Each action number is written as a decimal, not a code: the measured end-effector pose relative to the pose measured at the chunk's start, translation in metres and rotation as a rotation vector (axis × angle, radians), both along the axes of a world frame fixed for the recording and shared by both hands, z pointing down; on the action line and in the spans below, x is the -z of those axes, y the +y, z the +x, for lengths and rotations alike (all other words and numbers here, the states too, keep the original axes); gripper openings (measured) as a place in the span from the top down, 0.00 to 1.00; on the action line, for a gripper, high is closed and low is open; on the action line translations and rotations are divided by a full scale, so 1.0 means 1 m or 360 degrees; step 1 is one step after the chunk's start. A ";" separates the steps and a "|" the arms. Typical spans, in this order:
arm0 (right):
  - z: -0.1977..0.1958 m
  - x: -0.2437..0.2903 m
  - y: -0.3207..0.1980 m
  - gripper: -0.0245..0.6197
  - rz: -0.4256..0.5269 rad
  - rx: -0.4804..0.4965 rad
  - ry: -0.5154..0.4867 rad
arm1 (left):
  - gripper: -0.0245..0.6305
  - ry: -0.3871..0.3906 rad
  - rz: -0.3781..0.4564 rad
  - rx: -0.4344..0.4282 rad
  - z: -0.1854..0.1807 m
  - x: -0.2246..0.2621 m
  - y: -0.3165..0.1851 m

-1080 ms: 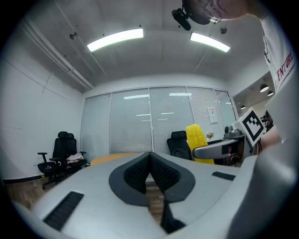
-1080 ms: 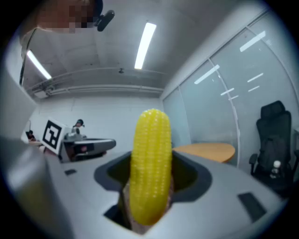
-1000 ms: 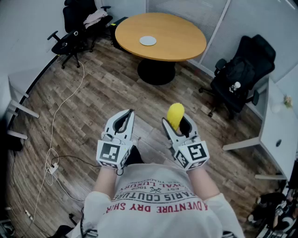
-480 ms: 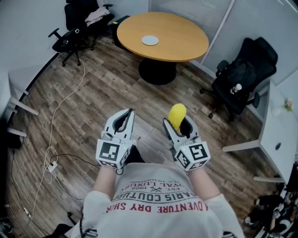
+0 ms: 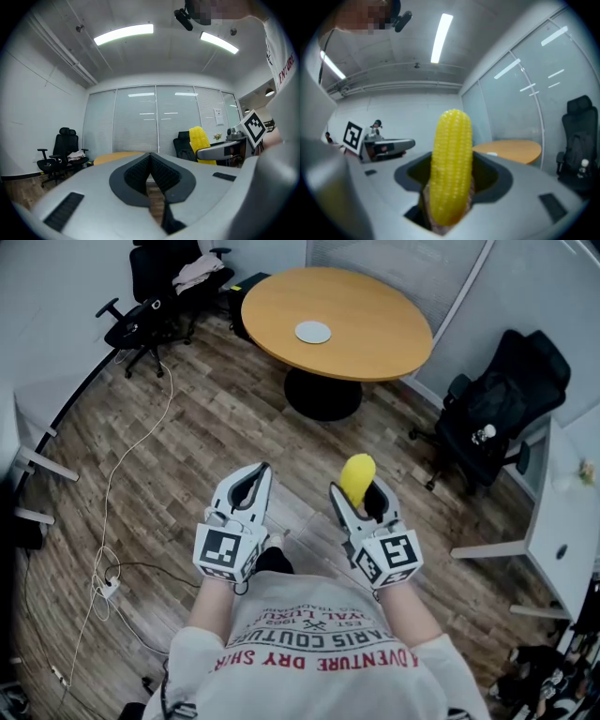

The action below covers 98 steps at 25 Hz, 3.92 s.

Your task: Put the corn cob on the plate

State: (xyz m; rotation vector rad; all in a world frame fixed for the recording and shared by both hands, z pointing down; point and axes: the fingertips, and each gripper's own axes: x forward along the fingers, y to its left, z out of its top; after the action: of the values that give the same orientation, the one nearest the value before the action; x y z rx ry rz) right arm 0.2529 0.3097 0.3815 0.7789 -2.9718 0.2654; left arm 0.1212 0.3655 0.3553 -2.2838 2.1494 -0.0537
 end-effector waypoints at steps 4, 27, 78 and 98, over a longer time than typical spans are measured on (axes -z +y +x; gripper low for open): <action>-0.043 0.004 -0.025 0.54 -0.0011 -0.0012 -0.0009 | 0.91 0.0009 0.0002 -0.0017 -0.046 0.003 -0.027; -0.195 -0.024 -0.190 0.54 -0.0164 -0.0076 0.0011 | 0.91 0.0090 -0.0087 -0.0027 -0.202 -0.025 -0.183; -0.340 -0.154 -0.634 0.54 -0.0703 -0.0762 0.0274 | 0.91 0.0044 -0.0326 -0.0890 -0.340 -0.086 -0.717; -0.359 -0.297 -0.619 0.54 -0.1183 -0.0814 0.0687 | 0.91 0.0108 -0.0655 -0.1044 -0.352 -0.185 -0.717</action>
State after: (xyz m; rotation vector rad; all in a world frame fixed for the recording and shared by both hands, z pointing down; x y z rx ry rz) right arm -0.1066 -0.3090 0.6781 1.2387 -1.9892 0.9948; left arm -0.2312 -0.3516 0.5399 -3.1384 1.3972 -0.4510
